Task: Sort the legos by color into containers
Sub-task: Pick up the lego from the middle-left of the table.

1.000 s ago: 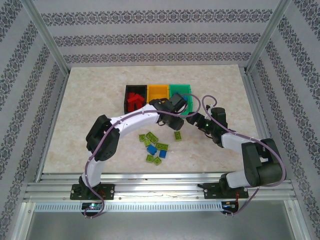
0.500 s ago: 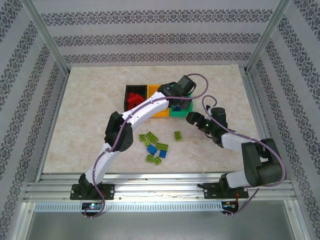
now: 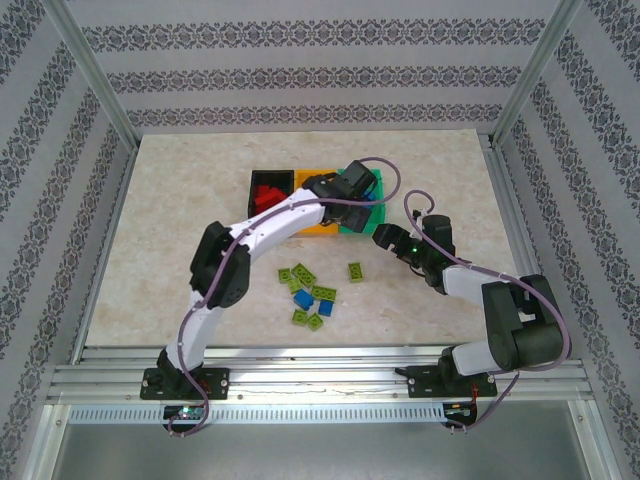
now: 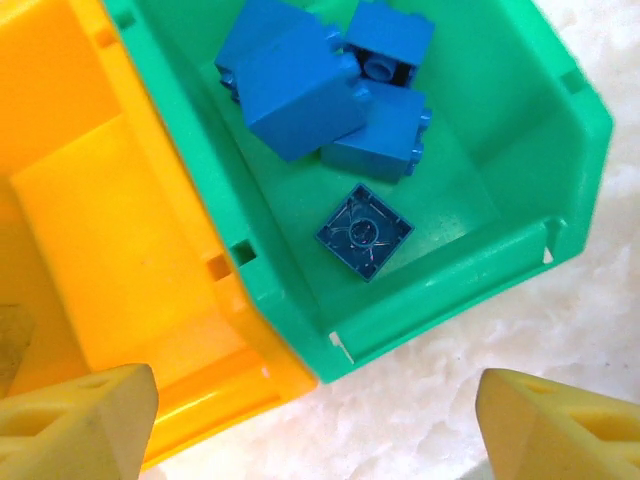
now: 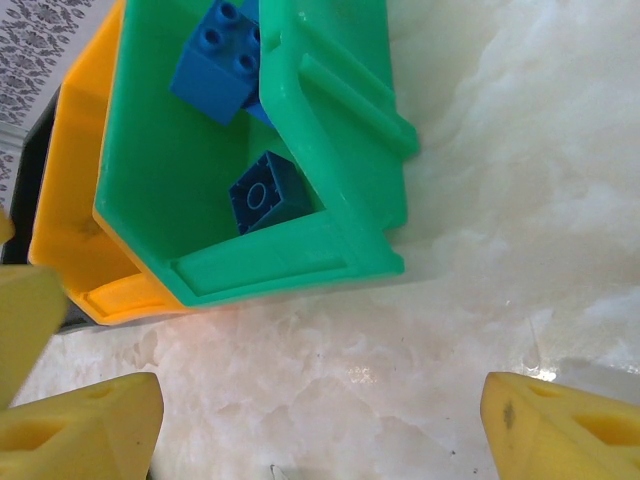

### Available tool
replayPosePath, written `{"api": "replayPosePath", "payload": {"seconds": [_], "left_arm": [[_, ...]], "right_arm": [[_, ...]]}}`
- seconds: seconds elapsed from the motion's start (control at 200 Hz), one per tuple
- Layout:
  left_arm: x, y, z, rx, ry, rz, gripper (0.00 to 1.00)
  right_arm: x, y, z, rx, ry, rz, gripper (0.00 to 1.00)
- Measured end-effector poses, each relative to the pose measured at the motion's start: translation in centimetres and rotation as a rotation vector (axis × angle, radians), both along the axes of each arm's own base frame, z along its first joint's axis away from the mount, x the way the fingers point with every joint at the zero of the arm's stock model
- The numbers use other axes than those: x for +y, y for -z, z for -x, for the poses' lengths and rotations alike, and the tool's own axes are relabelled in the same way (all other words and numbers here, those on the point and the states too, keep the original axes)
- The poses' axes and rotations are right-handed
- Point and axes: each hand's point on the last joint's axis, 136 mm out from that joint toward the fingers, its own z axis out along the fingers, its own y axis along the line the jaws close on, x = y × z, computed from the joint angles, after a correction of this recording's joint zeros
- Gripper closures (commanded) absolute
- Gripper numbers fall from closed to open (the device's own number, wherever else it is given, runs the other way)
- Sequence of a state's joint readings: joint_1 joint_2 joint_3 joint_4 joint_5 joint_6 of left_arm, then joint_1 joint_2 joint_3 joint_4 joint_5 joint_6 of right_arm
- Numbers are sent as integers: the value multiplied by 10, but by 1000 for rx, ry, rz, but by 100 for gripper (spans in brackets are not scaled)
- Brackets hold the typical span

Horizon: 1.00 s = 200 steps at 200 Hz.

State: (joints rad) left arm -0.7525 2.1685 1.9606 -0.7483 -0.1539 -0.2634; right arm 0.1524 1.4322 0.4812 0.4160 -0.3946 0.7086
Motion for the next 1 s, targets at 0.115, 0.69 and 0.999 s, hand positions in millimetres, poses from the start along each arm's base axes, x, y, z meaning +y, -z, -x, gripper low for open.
{"api": "replayPosePath", "payload": {"seconds": [0.115, 0.69, 0.999], "left_arm": [[11, -20, 16, -36, -2, 62, 7], [69, -16, 98, -74, -39, 275, 0], [109, 40, 162, 23, -83, 355, 4]], "right_arm": [[0, 0, 0, 0, 0, 0, 17], [2, 2, 1, 6, -11, -11, 17], [5, 2, 1, 6, -17, -10, 17]]}}
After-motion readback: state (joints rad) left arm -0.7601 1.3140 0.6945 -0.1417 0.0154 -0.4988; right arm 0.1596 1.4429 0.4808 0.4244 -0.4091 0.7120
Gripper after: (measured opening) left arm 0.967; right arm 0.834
